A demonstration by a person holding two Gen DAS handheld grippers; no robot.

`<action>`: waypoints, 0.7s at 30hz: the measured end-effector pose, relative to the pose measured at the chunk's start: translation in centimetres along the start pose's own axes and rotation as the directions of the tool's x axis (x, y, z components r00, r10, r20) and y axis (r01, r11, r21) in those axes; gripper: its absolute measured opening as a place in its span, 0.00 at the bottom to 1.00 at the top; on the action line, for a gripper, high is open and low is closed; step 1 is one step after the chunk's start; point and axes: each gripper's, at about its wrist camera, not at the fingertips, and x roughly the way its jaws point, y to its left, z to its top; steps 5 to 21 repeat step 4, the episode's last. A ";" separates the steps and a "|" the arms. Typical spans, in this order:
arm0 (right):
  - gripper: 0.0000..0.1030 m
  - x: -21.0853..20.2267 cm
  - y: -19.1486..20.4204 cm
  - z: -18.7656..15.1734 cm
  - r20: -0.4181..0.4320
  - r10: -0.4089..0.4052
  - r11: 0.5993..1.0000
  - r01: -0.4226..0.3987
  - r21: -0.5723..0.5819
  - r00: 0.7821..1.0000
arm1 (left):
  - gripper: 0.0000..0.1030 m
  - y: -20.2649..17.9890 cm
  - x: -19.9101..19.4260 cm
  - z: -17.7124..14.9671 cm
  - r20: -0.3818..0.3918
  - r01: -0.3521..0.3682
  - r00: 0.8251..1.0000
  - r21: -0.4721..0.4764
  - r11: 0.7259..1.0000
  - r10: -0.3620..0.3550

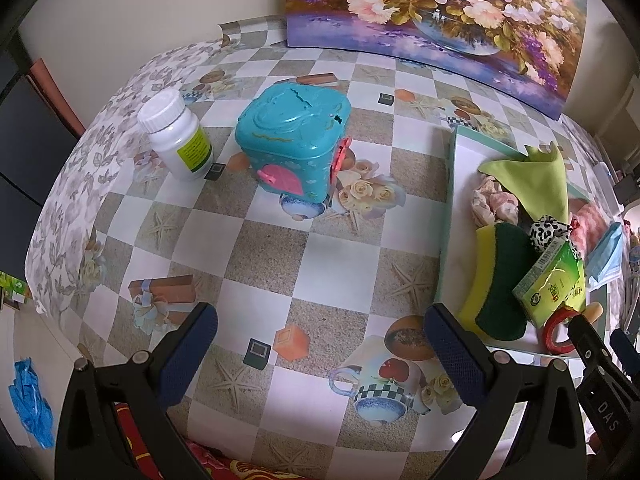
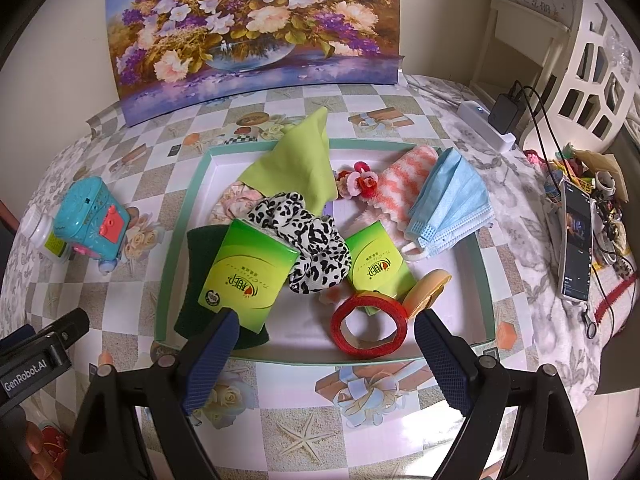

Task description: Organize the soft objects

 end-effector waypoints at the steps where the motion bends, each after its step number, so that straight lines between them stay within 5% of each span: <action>1: 0.89 0.0 0.0 0.0 0.000 0.000 1.000 0.000 0.000 1.000 | 1.00 0.0 -0.1 0.0 0.004 0.000 1.000 0.001 1.000 0.000; 21: 0.89 0.0 0.0 0.0 0.000 0.000 1.000 0.000 0.001 1.000 | 1.00 -0.1 -0.2 0.0 0.010 0.002 1.000 0.005 1.000 -0.002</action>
